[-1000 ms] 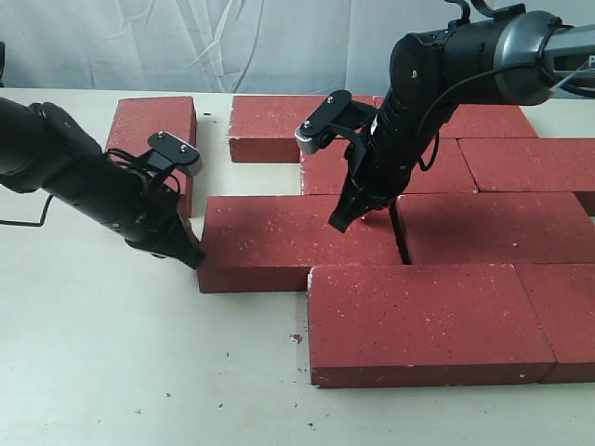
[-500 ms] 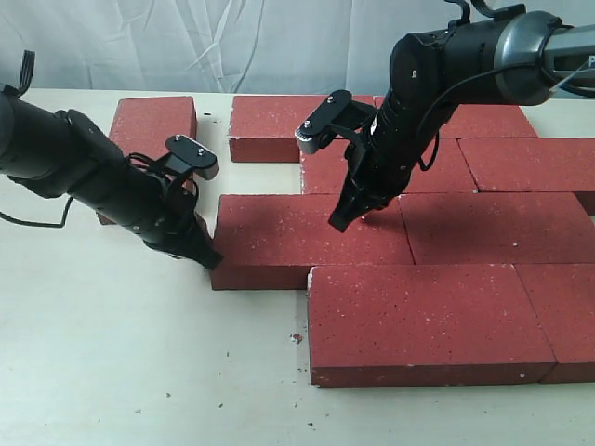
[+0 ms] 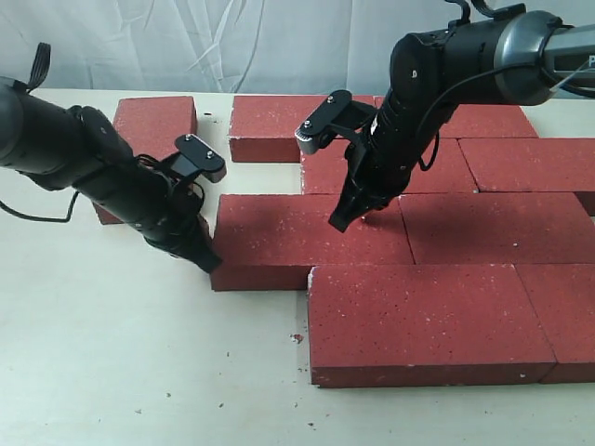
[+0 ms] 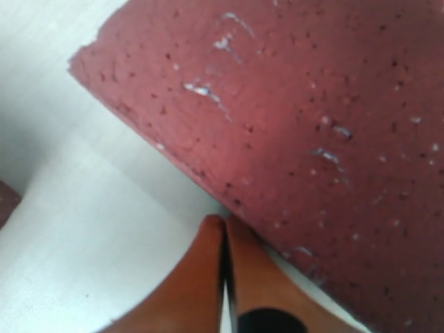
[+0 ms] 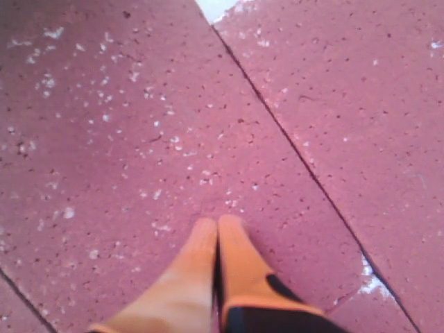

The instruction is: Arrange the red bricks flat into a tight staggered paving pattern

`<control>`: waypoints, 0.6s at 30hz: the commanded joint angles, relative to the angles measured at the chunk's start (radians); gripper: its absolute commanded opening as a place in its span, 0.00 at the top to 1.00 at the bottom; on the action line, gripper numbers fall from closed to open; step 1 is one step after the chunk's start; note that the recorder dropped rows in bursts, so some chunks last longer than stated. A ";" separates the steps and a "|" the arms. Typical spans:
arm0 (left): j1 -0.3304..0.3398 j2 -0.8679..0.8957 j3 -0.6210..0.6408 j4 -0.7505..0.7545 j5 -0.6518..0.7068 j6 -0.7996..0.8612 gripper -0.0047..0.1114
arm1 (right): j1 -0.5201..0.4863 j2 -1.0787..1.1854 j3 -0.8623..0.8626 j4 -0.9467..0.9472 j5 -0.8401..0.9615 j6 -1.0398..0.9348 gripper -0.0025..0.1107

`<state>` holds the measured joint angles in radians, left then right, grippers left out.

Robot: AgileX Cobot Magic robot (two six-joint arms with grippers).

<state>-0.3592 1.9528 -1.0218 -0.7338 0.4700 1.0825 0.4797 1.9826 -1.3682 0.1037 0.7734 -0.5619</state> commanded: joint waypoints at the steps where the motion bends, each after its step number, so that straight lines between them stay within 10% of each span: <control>1: 0.029 -0.045 -0.006 0.034 0.029 -0.063 0.96 | -0.002 -0.012 -0.002 -0.009 -0.002 -0.001 0.98; 18: 0.073 -0.190 -0.006 0.128 0.200 -0.081 0.96 | 0.000 -0.012 -0.004 0.170 0.012 -0.014 0.98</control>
<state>-0.2907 1.8408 -1.0245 -0.6293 0.5964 1.0063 0.4797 1.9826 -1.3682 0.1643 0.7604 -0.5619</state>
